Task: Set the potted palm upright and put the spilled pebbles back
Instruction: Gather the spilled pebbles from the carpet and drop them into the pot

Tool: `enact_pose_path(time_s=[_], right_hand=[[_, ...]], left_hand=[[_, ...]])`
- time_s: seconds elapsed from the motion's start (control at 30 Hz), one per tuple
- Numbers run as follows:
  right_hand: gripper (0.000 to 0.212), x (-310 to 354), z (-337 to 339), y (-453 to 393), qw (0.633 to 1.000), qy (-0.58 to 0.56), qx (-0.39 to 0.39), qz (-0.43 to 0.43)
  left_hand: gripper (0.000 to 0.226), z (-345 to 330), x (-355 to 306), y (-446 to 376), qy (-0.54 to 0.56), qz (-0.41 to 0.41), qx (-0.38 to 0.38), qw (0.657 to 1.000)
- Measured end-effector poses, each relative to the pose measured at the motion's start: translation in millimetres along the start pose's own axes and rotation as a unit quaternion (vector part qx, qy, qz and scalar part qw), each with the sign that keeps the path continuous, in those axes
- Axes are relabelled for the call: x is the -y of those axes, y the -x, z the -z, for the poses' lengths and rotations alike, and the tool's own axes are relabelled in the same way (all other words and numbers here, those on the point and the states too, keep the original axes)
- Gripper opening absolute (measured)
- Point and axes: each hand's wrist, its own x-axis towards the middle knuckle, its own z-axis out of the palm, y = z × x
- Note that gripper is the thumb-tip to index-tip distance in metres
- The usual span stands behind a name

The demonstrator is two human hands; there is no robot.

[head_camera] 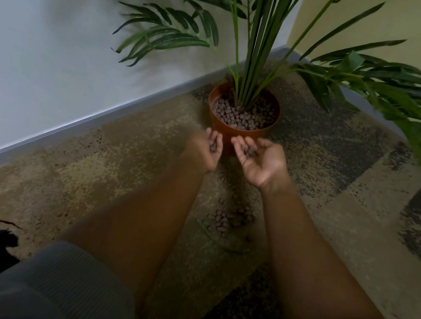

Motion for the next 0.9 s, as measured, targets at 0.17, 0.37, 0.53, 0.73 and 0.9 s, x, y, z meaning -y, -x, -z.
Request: enact_pose_path(time_s=[0.17,0.37,0.53,0.73,0.9], right_hand=[[0.051,22.6,-41.3,-10.4,0.997,-0.036,0.019,0.061],[0.059,44.8,-62.7,-37.4,0.997,-0.047,0.036,0.056],[0.061,48.7,-54.9,-35.5,0.996,-0.061,0.041,0.055],[0.047,39.6,-42.2,-9.5,0.998,0.018,0.047,0.048],[0.023,26.2,-24.6,1.8,0.983,0.176,0.050,0.020]], left_hand=[[0.045,-40.4,-15.0,6.2,-0.039,-0.050,0.052,0.997],[0.047,-63.3,-32.1,10.4,-0.091,-0.033,0.099,0.990],[0.054,-60.2,-35.3,25.4,-0.103,-0.036,0.129,0.986],[0.054,-34.1,-26.9,-2.1,-0.109,-0.069,0.079,0.988],[0.051,-13.1,-7.7,4.7,-0.180,-0.073,0.031,0.980]])
